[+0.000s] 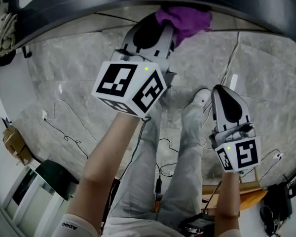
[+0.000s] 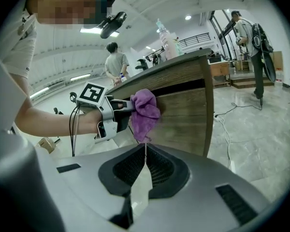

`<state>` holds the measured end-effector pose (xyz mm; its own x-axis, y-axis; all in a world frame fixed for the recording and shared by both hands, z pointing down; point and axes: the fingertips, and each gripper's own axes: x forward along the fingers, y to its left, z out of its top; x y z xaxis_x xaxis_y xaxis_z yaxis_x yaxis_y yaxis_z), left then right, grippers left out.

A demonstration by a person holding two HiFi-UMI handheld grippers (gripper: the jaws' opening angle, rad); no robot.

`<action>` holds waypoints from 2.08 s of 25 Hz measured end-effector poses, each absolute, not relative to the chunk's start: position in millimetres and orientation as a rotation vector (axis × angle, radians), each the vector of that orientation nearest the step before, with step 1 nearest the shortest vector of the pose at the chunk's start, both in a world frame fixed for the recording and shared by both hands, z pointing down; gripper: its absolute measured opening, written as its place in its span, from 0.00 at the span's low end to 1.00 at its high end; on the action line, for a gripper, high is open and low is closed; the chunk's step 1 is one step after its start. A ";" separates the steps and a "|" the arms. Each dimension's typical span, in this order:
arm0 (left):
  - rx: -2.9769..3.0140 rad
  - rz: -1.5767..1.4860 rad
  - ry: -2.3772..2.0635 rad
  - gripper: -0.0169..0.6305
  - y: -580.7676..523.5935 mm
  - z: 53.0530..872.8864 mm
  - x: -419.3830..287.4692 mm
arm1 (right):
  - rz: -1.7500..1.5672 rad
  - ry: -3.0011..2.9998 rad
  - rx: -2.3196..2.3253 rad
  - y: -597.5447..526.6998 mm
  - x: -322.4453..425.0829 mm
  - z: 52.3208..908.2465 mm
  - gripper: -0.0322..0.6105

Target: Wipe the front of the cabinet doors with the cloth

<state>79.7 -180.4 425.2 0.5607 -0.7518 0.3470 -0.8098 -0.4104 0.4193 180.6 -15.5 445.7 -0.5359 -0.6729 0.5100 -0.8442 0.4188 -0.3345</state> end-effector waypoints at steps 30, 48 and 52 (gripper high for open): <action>2.148 0.260 -1.494 0.12 -133.6 447.0 36.9 | 0.754 -2.406 1.247 -3.9 183.2 430.4 0.10; 2.193 0.402 -1.197 0.12 -146.7 522.2 252.6 | 0.924 -2.310 1.388 36.4 315.4 472.6 0.10; 2.145 0.387 -1.218 0.12 -156.6 529.3 250.2 | 0.930 -2.276 1.414 38.3 333.8 478.6 0.10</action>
<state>250.2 -156.6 529.3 0.5286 -0.6611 0.5324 -0.8472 -0.3713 0.3801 333.8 38.3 478.6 -0.4684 -0.6829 0.5605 -0.8800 0.3045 -0.3644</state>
